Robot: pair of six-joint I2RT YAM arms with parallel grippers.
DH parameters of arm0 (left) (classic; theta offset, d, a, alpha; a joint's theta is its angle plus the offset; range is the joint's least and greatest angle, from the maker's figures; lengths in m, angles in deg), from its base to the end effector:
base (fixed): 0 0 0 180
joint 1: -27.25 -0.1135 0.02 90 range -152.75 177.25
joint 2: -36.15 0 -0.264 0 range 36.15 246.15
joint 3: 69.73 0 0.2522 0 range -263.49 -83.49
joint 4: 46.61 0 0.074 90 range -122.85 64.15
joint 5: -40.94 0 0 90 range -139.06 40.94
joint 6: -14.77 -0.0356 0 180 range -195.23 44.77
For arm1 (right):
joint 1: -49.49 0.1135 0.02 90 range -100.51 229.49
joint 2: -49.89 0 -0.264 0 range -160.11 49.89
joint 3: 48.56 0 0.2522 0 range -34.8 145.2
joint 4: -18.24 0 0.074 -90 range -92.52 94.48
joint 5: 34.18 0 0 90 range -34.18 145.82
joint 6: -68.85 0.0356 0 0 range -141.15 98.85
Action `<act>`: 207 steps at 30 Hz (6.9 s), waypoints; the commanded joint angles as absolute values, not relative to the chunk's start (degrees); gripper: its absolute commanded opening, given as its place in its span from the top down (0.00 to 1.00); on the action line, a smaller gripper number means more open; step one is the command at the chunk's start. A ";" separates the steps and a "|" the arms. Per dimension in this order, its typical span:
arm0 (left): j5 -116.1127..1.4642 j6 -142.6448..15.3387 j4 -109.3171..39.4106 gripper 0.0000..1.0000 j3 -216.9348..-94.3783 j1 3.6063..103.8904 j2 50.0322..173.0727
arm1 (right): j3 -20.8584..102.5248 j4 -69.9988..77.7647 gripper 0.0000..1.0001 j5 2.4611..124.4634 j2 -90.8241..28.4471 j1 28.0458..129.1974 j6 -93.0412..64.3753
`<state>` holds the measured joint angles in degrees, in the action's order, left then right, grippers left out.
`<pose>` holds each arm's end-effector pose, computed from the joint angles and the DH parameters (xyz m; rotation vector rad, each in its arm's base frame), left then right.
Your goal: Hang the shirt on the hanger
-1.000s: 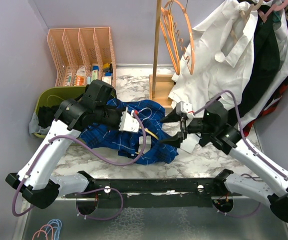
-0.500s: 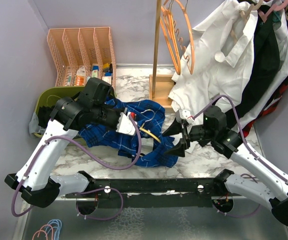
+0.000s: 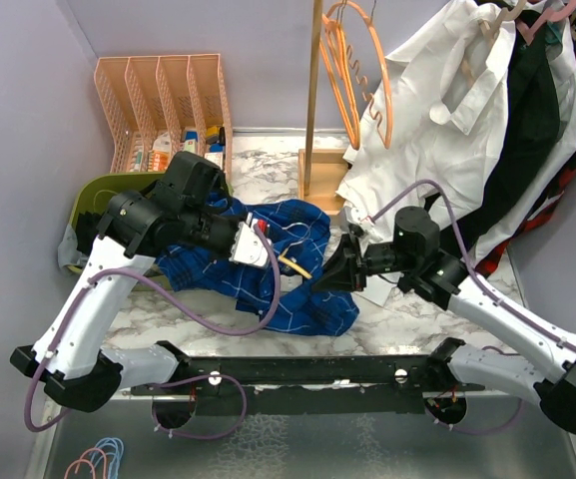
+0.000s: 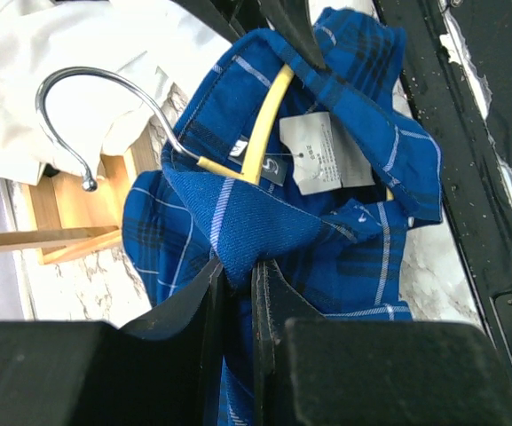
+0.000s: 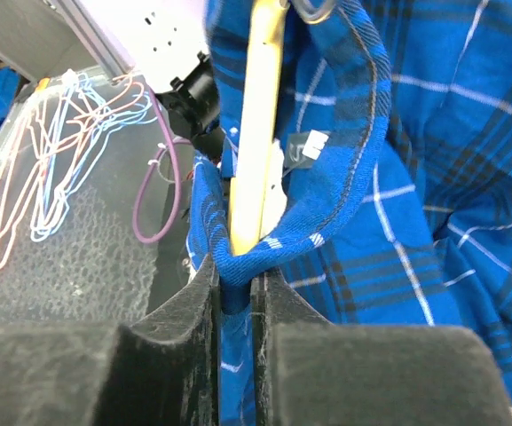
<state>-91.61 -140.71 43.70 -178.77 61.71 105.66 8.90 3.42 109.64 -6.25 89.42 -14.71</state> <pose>0.1393 -0.1248 0.4437 1.9049 1.1964 -0.6237 0.1483 0.1616 0.3164 -1.2075 1.5151 1.3975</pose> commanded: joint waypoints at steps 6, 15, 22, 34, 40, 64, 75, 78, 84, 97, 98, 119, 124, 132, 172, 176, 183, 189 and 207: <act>-97.92 -139.83 42.74 1.00 -181.91 61.88 107.24 | 13.71 13.31 0.72 104.95 -13.12 98.18 -11.48; -96.79 -139.88 42.56 1.00 -181.92 61.63 107.01 | 9.40 9.24 0.46 100.01 -10.89 98.16 -15.00; -98.38 -139.44 42.56 1.00 -181.96 61.18 106.99 | 3.79 10.46 0.15 90.78 -3.92 98.05 -15.78; -101.12 -139.18 43.62 1.00 -184.74 60.19 106.06 | 0.26 7.53 0.06 78.13 -0.12 97.49 -15.32; -102.85 -140.28 45.21 1.00 -186.45 59.91 105.65 | -0.65 13.18 0.40 91.90 0.64 97.40 -12.01; -105.14 -141.11 44.23 1.00 -185.97 58.61 107.80 | 12.71 16.21 0.98 97.16 -10.14 97.40 -12.08; -91.34 -131.11 34.37 0.80 -181.55 57.43 106.79 | 8.77 10.84 0.99 85.83 -8.00 97.40 -8.16; -84.44 -128.08 31.27 0.65 -177.62 56.82 105.23 | 4.42 9.36 0.99 80.76 -3.24 97.37 -5.62; -81.69 -120.22 28.60 0.01 -176.31 54.35 103.65 | 3.04 -2.06 0.99 70.90 5.03 97.39 -4.14; -80.15 -118.72 43.19 0.01 -183.90 52.71 112.21 | 17.11 -36.82 0.99 52.02 4.62 97.40 1.33; -80.66 -119.11 45.23 0.01 -184.28 53.23 112.99 | 17.16 -36.75 0.99 51.96 5.25 97.40 1.43; -70.31 -112.20 14.58 0.66 -161.50 59.34 116.98 | 20.98 -36.92 0.99 55.78 3.10 97.39 0.86; -66.19 -112.98 9.97 1.00 -157.72 58.76 117.39 | 21.27 -37.93 0.99 55.90 3.82 97.39 1.43; -60.99 -111.86 -5.12 1.00 -159.40 49.56 116.64 | 19.39 -40.62 0.99 57.91 4.23 97.39 1.88; -76.29 -92.20 25.15 0.01 -184.25 44.19 110.00 | 32.65 -21.71 0.99 40.68 -10.63 72.39 -18.87; -75.55 -92.33 26.21 0.01 -183.94 44.12 110.10 | 38.11 -20.58 0.99 37.09 -13.08 71.64 -26.76; -75.01 -92.50 26.55 0.01 -184.99 44.53 111.42 | 45.24 -16.60 0.99 34.32 -18.65 67.44 -37.16; -74.74 -92.59 26.48 0.01 -184.39 45.07 112.31 | 53.81 -13.52 0.99 33.58 -23.72 65.58 -42.99; -74.26 -92.55 26.21 0.01 -184.01 45.23 114.42 | 82.99 -7.12 0.99 30.12 -44.14 60.09 -54.25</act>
<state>-74.60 -92.29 25.89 -183.76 45.01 114.30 77.40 -18.15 35.37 -42.18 60.65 -49.75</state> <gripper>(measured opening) 0.992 0.164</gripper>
